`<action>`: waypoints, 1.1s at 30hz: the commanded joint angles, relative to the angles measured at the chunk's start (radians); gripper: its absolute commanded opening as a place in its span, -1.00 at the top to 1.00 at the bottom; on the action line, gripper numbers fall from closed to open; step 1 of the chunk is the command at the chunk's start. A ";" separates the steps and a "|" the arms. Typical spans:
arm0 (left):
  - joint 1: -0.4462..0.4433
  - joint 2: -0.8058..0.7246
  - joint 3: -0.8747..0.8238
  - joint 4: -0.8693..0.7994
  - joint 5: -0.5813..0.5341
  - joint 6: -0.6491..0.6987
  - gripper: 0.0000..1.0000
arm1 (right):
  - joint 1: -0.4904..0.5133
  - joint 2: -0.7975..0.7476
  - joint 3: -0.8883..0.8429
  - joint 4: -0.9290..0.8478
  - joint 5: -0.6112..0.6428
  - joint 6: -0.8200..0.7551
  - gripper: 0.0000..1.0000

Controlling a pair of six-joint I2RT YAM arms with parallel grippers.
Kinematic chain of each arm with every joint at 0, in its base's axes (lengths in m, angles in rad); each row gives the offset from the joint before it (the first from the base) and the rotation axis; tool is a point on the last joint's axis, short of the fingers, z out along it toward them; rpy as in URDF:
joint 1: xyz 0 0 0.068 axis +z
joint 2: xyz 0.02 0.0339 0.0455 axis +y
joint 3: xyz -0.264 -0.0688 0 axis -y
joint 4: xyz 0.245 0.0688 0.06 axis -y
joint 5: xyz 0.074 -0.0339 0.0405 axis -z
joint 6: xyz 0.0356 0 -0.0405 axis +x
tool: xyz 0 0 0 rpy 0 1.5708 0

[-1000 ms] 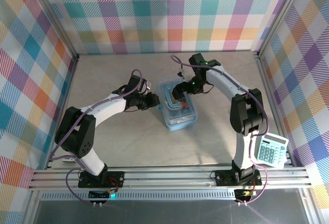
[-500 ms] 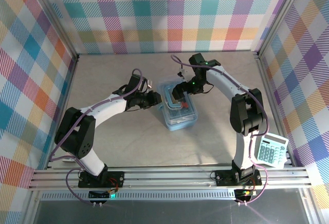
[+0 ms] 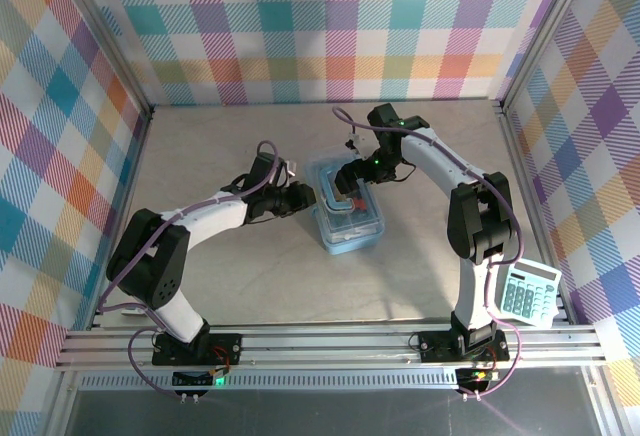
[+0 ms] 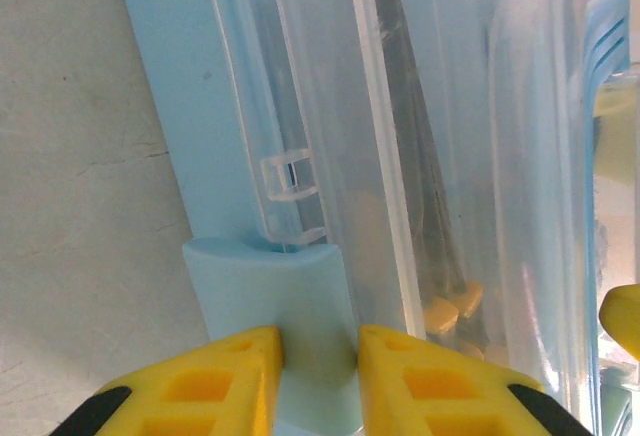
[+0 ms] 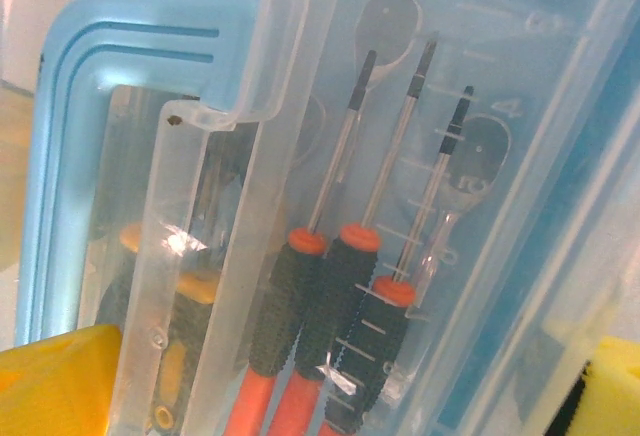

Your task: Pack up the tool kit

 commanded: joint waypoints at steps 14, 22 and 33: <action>-0.030 0.167 -0.177 0.448 0.064 -0.095 0.50 | 0.015 0.003 -0.103 0.012 -0.213 0.102 -0.98; -0.042 0.274 -0.215 0.674 0.086 -0.167 0.50 | 0.015 -0.015 -0.167 0.085 -0.309 0.179 -0.98; -0.058 0.318 -0.206 0.726 0.079 -0.192 0.52 | -0.002 -0.056 -0.168 0.096 -0.285 0.218 -0.98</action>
